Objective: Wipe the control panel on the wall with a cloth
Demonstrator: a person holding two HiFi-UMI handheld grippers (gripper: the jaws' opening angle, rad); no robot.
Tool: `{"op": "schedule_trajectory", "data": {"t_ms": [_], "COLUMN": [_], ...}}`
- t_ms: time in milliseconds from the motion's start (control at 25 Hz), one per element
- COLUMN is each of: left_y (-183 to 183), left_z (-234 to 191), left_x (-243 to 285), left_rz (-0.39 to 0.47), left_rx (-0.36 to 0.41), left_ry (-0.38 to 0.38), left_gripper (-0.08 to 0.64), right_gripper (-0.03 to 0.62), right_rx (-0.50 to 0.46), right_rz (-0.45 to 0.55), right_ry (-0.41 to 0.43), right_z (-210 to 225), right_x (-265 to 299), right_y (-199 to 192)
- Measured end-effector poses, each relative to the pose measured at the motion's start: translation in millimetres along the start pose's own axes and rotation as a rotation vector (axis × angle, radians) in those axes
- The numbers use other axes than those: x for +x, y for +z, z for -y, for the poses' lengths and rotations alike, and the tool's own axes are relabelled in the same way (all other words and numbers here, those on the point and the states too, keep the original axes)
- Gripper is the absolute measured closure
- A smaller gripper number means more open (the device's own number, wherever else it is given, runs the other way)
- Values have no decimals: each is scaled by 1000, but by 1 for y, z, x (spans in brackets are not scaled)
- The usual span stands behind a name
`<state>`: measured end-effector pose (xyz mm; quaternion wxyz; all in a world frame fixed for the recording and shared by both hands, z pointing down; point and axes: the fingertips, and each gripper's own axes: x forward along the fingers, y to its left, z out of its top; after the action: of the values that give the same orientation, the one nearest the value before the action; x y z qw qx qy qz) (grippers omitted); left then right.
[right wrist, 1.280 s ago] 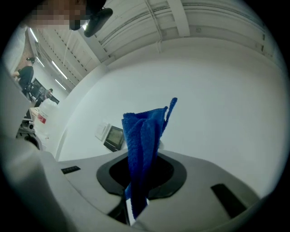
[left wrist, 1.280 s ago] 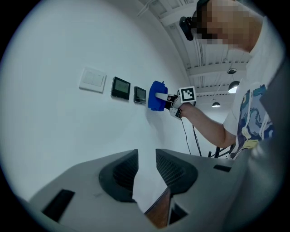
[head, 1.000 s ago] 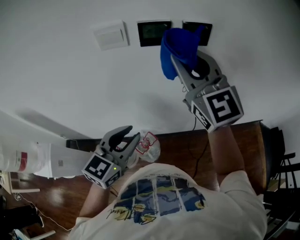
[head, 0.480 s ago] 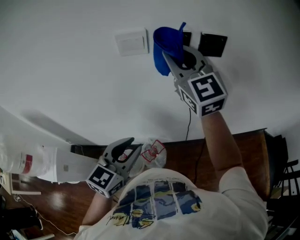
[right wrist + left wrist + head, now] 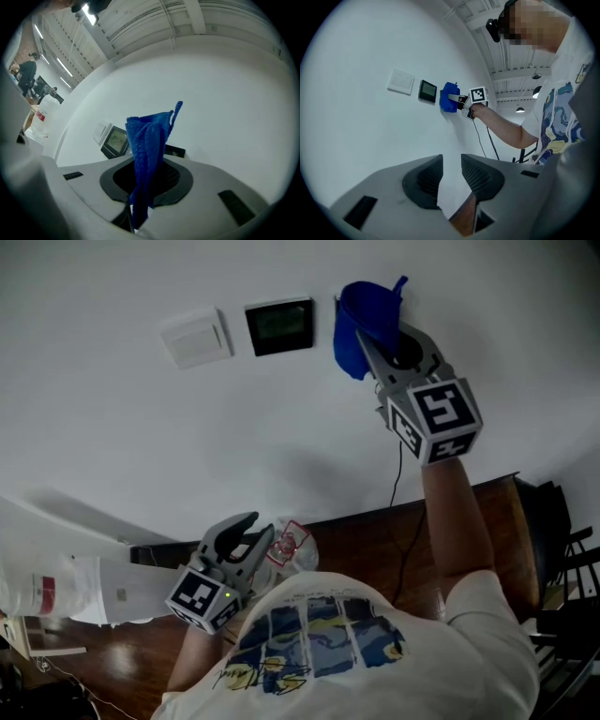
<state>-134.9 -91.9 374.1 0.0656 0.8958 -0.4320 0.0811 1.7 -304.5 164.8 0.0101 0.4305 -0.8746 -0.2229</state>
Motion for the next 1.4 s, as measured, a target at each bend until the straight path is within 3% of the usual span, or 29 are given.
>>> {"op": "schedule_trajectory", "data": {"t_ms": [120, 440, 680, 840, 1000, 1160, 1400], "left_y": [1, 3, 1, -6, -4, -5, -17], "left_z": [14, 25, 26, 16, 9, 3, -15], "left_x": [21, 47, 52, 37, 21, -1, -38], "left_rz": [-10, -24, -34, -42, -17, -9, -13], "left_rx": [-10, -18, -22, -24, -4, -35, -47], "left_ry": [-16, -28, -27, -12, -14, 4, 48], "left_gripper": [453, 453, 453, 453, 453, 453, 453], "right_gripper": [517, 516, 515, 517, 517, 517, 517], "right_rx": [6, 20, 60, 56, 48, 52, 52], "right_rz": [-15, -32, -30, 34, 79, 91, 79], "right_ry": [-32, -84, -97, -43, 91, 205, 221], "right_z": [35, 79, 88, 46, -30, -101, -136], "right_x": [-16, -33, -36, -44, -19, 21, 72], "right_y": [-13, -36, -44, -10, 18, 33, 36]}}
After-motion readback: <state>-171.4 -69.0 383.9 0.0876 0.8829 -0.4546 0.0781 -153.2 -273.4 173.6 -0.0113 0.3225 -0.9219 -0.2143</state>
